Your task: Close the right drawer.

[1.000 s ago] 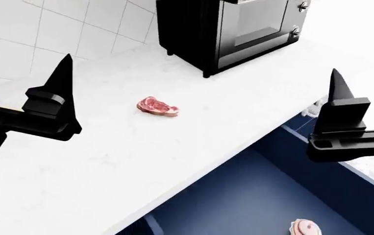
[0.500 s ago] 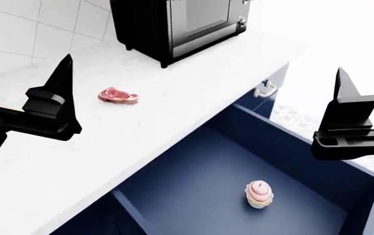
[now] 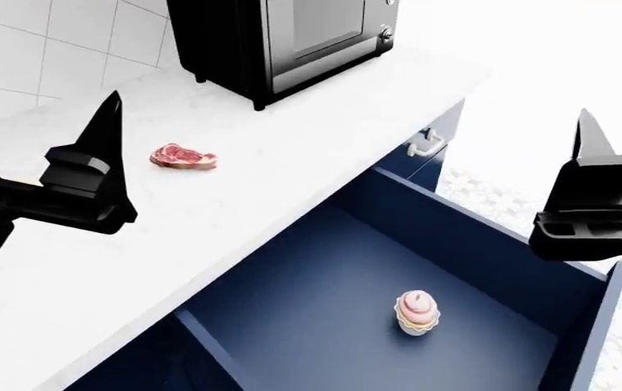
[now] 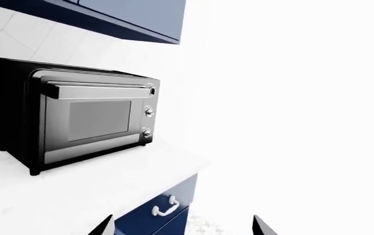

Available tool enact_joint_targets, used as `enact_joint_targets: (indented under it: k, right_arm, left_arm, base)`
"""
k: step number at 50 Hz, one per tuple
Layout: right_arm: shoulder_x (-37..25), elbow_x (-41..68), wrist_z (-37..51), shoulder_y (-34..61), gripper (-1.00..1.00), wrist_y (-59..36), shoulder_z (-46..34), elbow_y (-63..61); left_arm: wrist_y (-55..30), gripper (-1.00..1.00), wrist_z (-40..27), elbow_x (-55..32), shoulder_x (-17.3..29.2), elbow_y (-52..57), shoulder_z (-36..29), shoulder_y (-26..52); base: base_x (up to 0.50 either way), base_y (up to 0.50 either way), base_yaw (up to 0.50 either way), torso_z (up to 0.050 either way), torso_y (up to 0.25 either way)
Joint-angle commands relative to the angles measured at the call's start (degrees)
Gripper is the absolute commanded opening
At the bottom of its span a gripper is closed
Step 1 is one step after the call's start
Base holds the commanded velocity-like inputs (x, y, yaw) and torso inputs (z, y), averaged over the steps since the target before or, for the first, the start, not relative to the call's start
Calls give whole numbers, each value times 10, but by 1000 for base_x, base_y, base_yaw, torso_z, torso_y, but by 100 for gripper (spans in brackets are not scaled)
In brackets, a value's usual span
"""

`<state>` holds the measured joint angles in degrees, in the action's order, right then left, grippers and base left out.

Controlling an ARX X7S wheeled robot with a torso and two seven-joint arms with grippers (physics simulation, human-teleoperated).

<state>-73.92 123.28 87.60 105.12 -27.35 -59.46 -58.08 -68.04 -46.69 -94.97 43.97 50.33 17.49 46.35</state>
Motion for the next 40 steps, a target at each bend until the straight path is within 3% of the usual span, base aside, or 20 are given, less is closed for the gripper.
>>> enact_joint_targets:
  k: [1,17,26,40]
  right_arm:
    - [-24,-11,-15,-10,100,10,1,-4]
    - [-160,-77,-108,-52,100,28,-11,8]
    - [-161,-116,-81,-94,100,62,-48,16]
    - [-161,-267,-83,-224,100,198,-172,34]
  left_arm:
    - [3,100,2,4,1,0,-2,-2]
    - [8,100,4,5,5,0,-3,-3]
    - [11,100,1,2,8,0,-6,-2]
    - [13,100,8,11,7,2,-7,-9]
  base:
    - [0,0,0,0,0]
    - [0,0,0,0,0]
    - [0,0,0,0,0]
    - [0,0,0,0,0]
